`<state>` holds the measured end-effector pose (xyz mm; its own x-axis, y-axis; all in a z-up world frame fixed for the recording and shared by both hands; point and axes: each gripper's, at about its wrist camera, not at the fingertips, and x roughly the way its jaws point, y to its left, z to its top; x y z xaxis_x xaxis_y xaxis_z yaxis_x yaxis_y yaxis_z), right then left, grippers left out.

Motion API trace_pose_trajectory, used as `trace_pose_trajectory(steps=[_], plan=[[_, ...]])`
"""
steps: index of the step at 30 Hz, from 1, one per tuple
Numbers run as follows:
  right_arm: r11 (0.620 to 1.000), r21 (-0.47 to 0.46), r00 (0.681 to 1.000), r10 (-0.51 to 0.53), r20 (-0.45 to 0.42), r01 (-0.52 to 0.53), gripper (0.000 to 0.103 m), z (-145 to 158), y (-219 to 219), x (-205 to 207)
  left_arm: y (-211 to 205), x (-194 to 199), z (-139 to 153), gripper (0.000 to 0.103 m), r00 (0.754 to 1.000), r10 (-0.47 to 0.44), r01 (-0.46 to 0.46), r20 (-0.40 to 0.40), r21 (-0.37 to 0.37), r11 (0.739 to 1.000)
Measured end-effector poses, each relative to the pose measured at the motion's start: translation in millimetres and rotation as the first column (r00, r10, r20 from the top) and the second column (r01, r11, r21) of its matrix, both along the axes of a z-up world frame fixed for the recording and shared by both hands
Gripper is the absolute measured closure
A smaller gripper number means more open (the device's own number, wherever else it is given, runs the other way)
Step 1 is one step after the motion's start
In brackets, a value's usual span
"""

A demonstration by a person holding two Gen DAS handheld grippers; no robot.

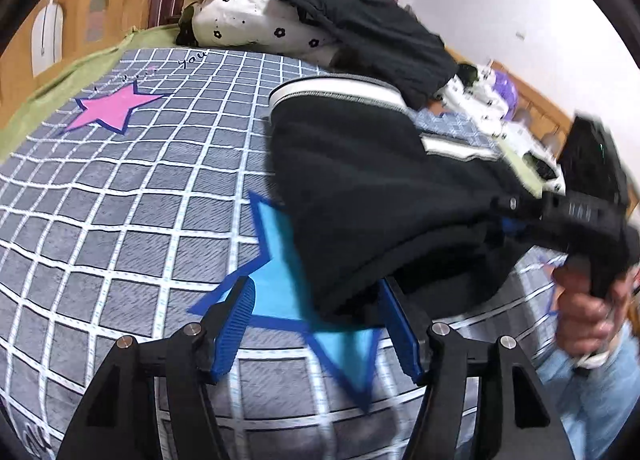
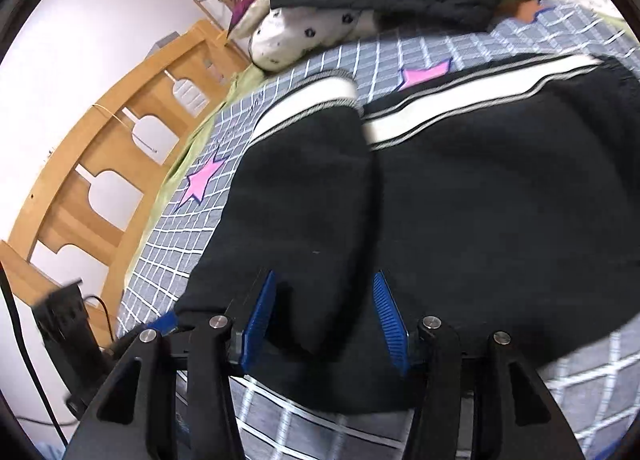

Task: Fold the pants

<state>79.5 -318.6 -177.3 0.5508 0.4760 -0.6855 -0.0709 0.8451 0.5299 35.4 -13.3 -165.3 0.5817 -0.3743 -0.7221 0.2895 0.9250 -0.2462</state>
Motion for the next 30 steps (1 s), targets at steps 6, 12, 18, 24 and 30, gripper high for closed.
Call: trace_pose_trajectory(steps=[6, 12, 18, 24, 30], plan=[[0.999, -0.015, 0.999, 0.038, -0.022, -0.038, 0.083, -3, 15, 17, -1, 11, -17, 0.041, 0.998, 0.011, -0.013, -0.056, -0.047, 0.999], [0.996, -0.093, 0.985, 0.02, 0.169, -0.004, 0.086, 65, -11, 4, -48, 9, -13, 0.034, 0.998, -0.057, 0.056, -0.039, -0.015, 0.998], [0.938, -0.331, 0.946, 0.009, 0.325, 0.105, 0.087, 112, -62, -13, -103, 6, -15, 0.034, 0.996, -0.082, 0.083, -0.018, 0.039, 0.996], [0.896, -0.367, 0.921, -0.102, 0.376, 0.25, 0.087, 119, -146, -30, -137, -3, -7, 0.034, 0.991, -0.124, 0.12, 0.047, 0.074, 0.99], [0.903, -0.37, 0.976, -0.203, 0.081, 0.218, 0.086, 16, -202, -12, -150, -6, -10, 0.052, 0.991, -0.137, 0.137, -0.004, 0.067, 0.988]])
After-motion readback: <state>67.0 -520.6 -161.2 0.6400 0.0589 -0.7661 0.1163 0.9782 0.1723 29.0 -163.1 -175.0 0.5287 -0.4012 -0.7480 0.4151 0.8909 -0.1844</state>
